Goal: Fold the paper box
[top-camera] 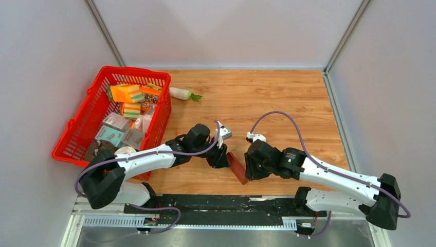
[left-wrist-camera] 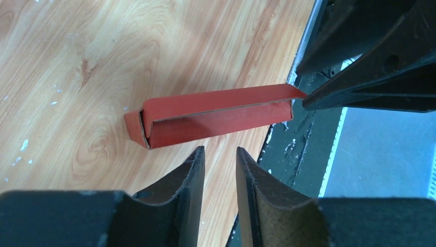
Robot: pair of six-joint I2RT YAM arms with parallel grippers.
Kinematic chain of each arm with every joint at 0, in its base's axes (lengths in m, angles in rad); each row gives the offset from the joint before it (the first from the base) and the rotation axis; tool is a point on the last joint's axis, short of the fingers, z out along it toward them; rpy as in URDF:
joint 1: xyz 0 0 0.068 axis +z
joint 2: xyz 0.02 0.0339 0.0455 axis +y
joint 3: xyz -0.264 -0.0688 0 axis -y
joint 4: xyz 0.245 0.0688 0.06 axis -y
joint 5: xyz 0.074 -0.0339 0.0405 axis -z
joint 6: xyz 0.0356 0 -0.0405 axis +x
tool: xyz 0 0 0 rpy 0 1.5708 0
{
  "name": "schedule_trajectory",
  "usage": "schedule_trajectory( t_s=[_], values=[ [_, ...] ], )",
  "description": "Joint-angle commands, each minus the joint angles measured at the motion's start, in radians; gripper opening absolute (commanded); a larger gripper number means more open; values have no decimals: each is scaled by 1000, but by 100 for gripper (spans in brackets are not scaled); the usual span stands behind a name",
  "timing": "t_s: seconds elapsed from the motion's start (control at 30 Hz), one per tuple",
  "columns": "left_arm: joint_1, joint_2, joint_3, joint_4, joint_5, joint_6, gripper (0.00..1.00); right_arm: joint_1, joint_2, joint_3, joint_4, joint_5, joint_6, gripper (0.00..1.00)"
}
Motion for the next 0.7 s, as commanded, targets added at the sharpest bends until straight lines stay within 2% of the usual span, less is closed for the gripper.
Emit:
schedule_trajectory(
  t_s=[0.0,0.13,0.2,0.27,0.5,0.67],
  values=[
    [5,-144,-29,-10,-34,1,43,5,-19,37,-35,41,-23,43],
    [57,-187,-26,-64,-77,7,52,5,-57,5,-32,-8,-20,56],
    [114,-180,-25,-45,-72,-17,54,4,-76,-30,14,-63,-12,60],
    [146,-169,-26,39,-31,-63,54,4,-82,-52,60,-107,-3,65],
    [158,20,8,251,26,-127,52,2,-53,-123,180,-132,26,68],
    [159,95,-5,378,73,-184,52,-4,-70,-159,272,-144,60,69]
  ],
)
